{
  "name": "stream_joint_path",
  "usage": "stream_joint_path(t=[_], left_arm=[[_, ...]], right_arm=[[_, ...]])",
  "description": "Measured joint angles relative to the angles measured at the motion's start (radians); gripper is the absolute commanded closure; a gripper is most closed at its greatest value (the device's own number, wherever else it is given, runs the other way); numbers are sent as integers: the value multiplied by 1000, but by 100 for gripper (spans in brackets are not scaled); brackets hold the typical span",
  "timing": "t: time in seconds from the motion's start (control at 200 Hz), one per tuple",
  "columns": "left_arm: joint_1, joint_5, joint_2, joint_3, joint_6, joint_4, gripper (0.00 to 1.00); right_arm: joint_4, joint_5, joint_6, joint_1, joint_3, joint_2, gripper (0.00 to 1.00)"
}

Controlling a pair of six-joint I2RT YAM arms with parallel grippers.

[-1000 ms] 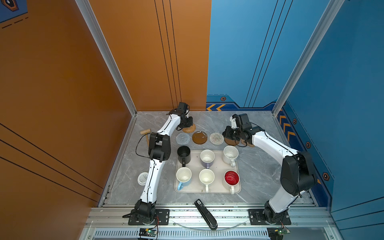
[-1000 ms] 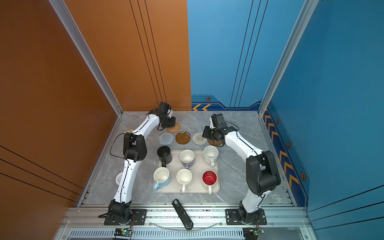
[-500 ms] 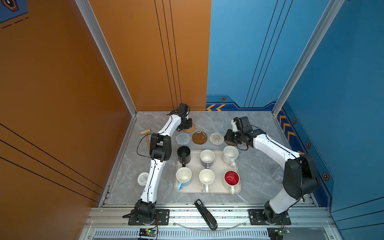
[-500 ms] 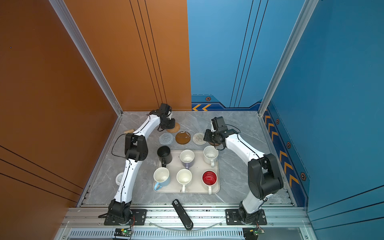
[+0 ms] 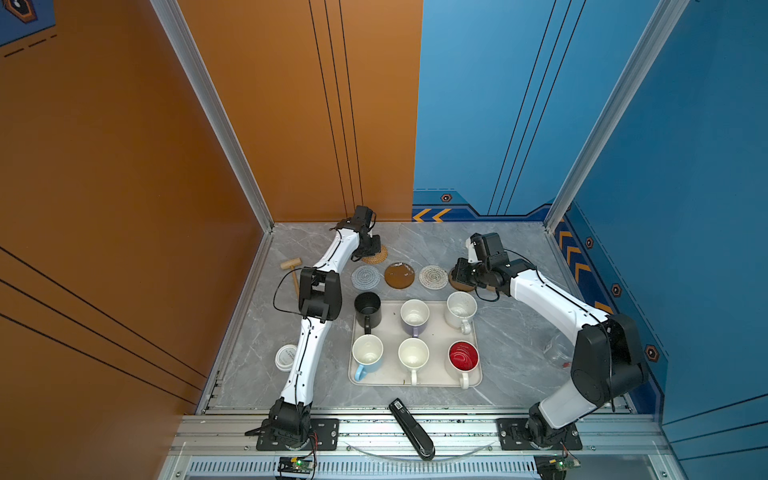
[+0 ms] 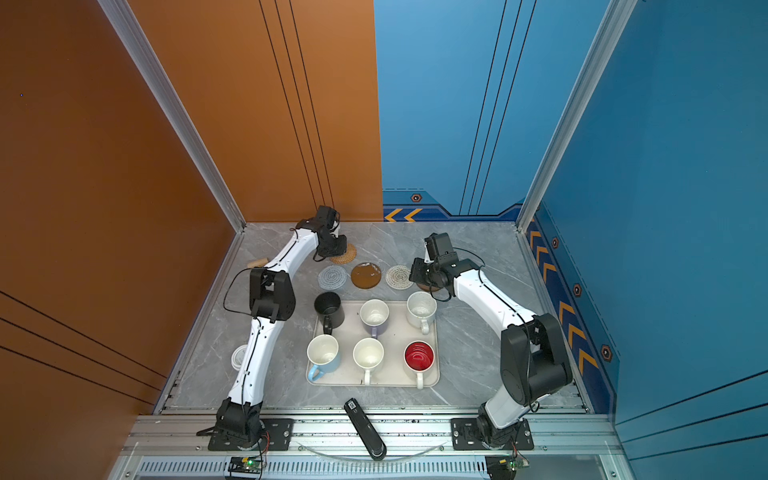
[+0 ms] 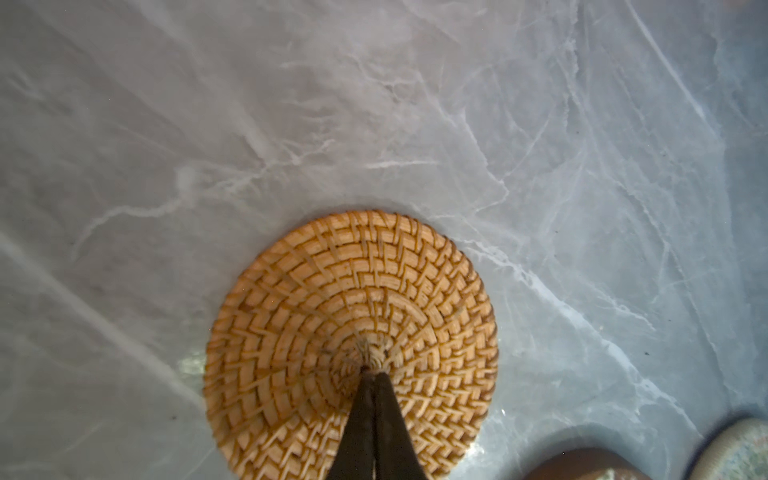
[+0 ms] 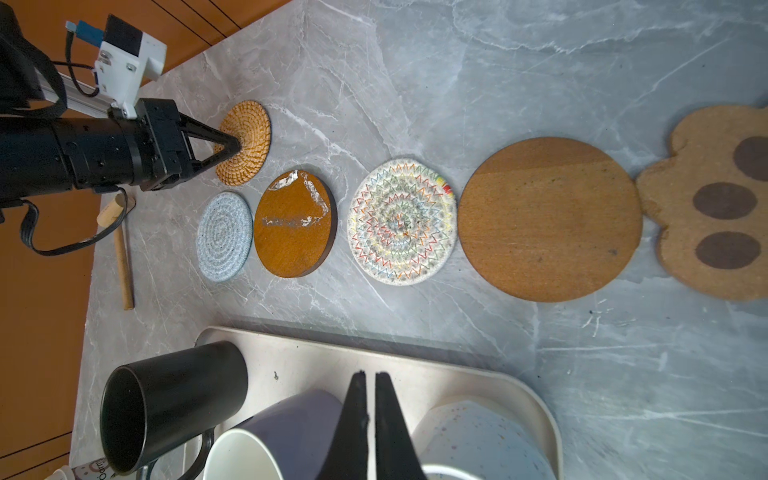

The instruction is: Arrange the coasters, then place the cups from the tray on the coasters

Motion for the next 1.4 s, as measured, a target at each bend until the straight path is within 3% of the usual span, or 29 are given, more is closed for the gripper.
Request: stream_joint_path(t=[0.385,0.701,1.402], left_arm=[[56,-23,-5,-18,-75,18,98],[59,-63,-84,-153,-143,45,100],[29,-354,-272,-476,-329,64,100]], right_arm=[[-8,15,0,8,0,0,94],[-8,15,0,16,0,0,94],[-10,17,0,16,-51,-68,92]])
